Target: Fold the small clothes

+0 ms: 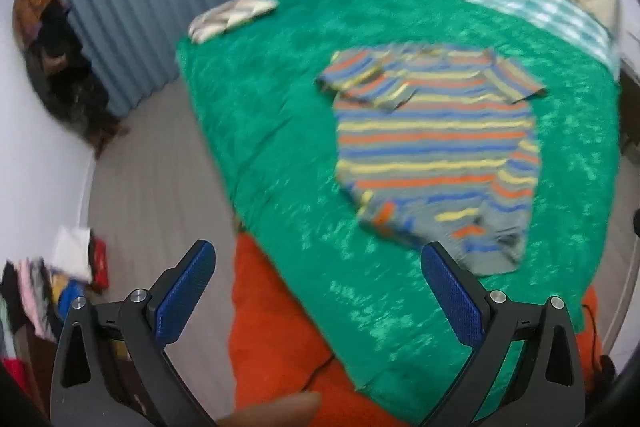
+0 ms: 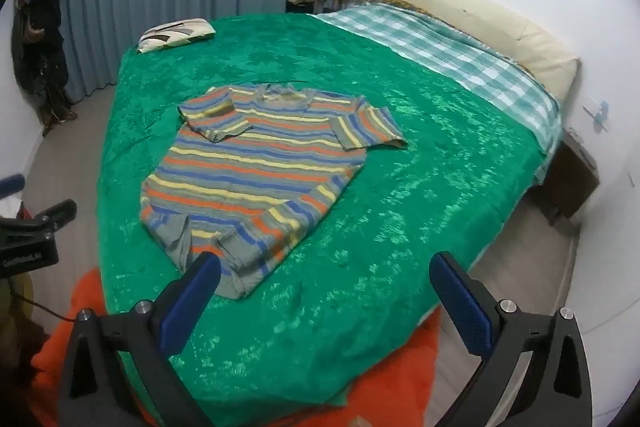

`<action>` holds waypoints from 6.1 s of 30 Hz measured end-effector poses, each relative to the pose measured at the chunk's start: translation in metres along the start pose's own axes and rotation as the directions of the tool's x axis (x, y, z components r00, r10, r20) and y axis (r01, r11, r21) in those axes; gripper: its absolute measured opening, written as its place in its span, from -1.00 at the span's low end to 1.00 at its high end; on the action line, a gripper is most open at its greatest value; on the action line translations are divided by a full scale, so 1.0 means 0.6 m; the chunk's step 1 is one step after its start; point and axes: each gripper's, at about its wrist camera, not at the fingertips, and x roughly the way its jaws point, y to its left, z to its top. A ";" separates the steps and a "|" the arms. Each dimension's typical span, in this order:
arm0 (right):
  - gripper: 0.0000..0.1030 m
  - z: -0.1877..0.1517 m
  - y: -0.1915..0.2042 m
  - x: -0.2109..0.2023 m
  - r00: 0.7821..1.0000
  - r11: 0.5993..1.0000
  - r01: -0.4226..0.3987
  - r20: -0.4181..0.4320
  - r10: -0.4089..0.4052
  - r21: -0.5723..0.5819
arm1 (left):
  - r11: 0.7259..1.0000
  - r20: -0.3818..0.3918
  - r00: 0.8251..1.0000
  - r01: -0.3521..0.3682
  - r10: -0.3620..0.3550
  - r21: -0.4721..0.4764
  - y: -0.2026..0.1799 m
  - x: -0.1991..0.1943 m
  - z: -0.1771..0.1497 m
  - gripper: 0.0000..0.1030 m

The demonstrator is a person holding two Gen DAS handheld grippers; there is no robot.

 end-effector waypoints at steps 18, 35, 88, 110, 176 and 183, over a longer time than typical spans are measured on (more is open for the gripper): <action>1.00 -0.008 0.053 0.030 0.999 0.998 -0.029 -0.046 0.027 -0.057 | 0.998 -0.006 0.998 0.064 -0.064 0.023 -0.037 -0.003 0.008 0.99; 1.00 -0.010 0.065 0.038 0.997 0.997 -0.035 -0.068 0.030 -0.073 | 0.998 -0.023 0.998 0.067 -0.067 0.017 -0.034 0.003 -0.001 0.99; 0.23 -0.001 0.096 0.233 0.920 0.924 -0.362 -0.209 0.332 -0.123 | 0.947 -0.107 0.941 0.318 -0.322 -0.051 0.026 0.119 -0.036 0.97; -0.92 -0.131 -0.171 0.206 0.929 0.956 -0.075 -0.329 0.171 0.285 | 0.951 -0.132 0.942 0.308 -0.309 -0.024 0.032 0.118 -0.055 0.97; -0.92 -0.121 -0.232 0.259 0.832 0.880 -0.319 -0.341 0.438 0.351 | 0.927 -0.293 0.884 0.375 -0.364 -0.018 0.029 0.248 -0.050 -0.93; -0.92 -0.137 -0.228 0.284 0.840 0.882 -0.292 -0.342 0.421 0.370 | 0.943 -0.288 0.900 0.332 -0.328 -0.038 0.024 0.262 -0.066 -0.78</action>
